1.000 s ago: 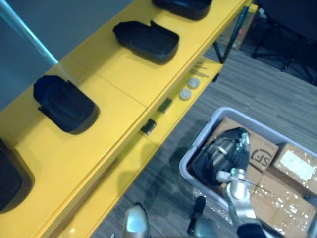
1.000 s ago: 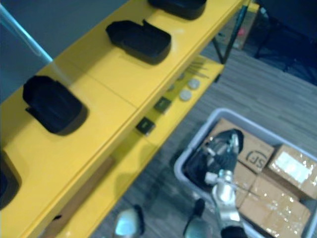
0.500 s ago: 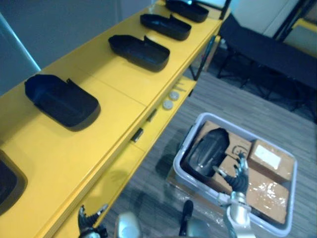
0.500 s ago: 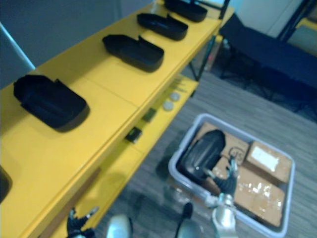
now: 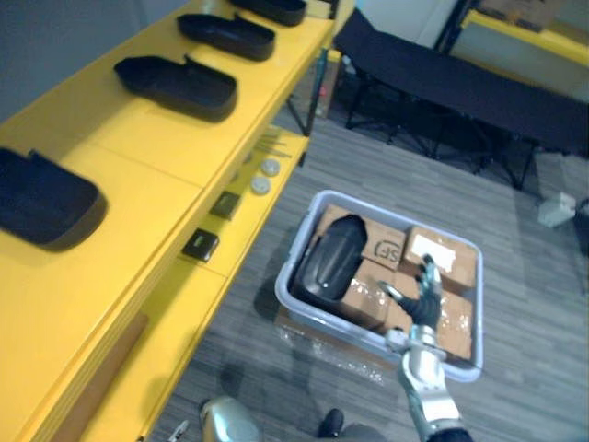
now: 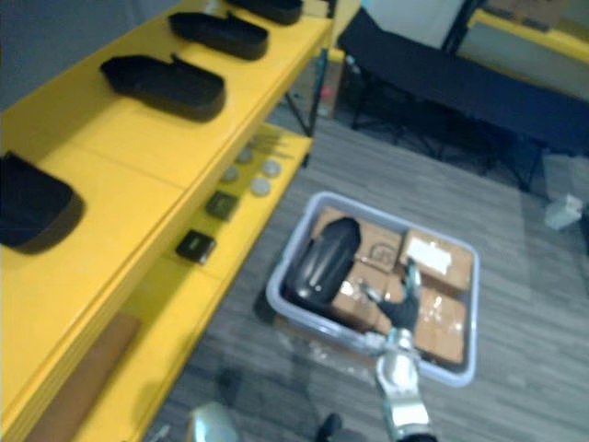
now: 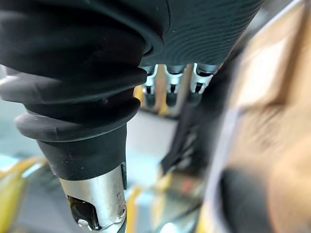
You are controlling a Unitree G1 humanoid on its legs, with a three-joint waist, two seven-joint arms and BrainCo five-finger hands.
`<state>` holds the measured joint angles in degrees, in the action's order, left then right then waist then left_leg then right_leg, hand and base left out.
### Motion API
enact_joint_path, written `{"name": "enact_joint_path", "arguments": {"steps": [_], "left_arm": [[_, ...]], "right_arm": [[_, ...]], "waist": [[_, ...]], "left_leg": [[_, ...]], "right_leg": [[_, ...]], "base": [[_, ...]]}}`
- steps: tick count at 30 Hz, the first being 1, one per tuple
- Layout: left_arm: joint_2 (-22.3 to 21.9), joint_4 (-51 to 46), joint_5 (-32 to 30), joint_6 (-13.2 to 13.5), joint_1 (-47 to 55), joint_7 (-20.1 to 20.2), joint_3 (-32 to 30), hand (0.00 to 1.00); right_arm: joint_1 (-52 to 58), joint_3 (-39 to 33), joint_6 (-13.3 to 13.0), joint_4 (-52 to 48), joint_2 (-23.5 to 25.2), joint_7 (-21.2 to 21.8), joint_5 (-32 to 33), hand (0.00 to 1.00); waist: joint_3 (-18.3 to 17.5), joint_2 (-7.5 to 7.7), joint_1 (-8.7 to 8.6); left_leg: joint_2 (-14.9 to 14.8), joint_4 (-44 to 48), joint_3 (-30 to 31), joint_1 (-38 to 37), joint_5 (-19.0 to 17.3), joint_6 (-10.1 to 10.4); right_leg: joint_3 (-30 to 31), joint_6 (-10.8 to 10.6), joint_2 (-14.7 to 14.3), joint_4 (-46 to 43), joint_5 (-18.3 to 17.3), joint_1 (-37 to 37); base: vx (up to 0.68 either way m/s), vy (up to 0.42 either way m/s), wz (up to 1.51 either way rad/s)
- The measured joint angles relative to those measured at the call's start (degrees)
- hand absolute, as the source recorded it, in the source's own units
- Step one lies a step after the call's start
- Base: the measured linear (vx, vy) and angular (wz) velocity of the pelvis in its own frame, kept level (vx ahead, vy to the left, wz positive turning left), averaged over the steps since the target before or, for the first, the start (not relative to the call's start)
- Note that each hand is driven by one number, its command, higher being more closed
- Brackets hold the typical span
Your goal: Walk over and take plastic housings, then place them on the shelf
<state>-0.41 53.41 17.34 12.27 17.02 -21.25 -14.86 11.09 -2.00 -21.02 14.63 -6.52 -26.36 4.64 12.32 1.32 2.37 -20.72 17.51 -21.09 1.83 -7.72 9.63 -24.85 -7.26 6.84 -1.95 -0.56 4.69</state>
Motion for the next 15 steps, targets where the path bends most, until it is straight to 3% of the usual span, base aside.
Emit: {"name": "enact_joint_path", "arguments": {"steps": [4,5,10,15], "left_arm": [[1.1,-0.5,-0.1,-0.2,-0.3,0.0,2.5,0.00],[1.8,-0.6,-0.5,-0.2,-0.6,0.6,2.8,0.00],[5.9,-5.4,-2.1,1.2,-2.4,8.4,7.7,0.00],[6.3,-11.1,-3.2,2.6,-4.6,13.1,15.3,0.00]], "right_arm": [[4.5,-6.3,-1.3,1.6,0.1,0.1,1.3,0.00],[4.6,-6.4,-1.5,3.0,0.5,0.0,1.3,0.00],[1.6,-6.3,-2.9,10.9,3.6,0.2,7.1,0.00],[-4.4,-6.3,-2.0,13.2,3.5,0.0,7.8,0.00]], "waist": [[-0.7,-1.07,-1.90],[-0.4,-0.59,-2.05],[-0.8,1.63,-0.95],[0.7,0.73,-0.02]], "left_leg": [[4.5,-7.2,-0.2,-1.0,2.9,0.2],[5.0,-7.6,-0.2,-1.6,2.9,0.2],[8.1,-9.0,0.0,-1.6,3.3,-0.4],[10.6,-10.0,1.9,2.2,5.1,-1.9]], "right_leg": [[0.3,-0.9,2.1,1.8,2.3,-2.0],[0.3,-1.1,2.6,1.9,2.6,-1.5],[-0.2,-1.8,4.8,4.9,5.6,-0.6],[-2.0,-2.0,6.6,6.4,7.5,-2.9]], "base": [[-0.02,0.054,-0.01],[-0.03,0.126,-0.01],[-0.07,0.104,0.08],[-0.15,0.053,0.16]]}}
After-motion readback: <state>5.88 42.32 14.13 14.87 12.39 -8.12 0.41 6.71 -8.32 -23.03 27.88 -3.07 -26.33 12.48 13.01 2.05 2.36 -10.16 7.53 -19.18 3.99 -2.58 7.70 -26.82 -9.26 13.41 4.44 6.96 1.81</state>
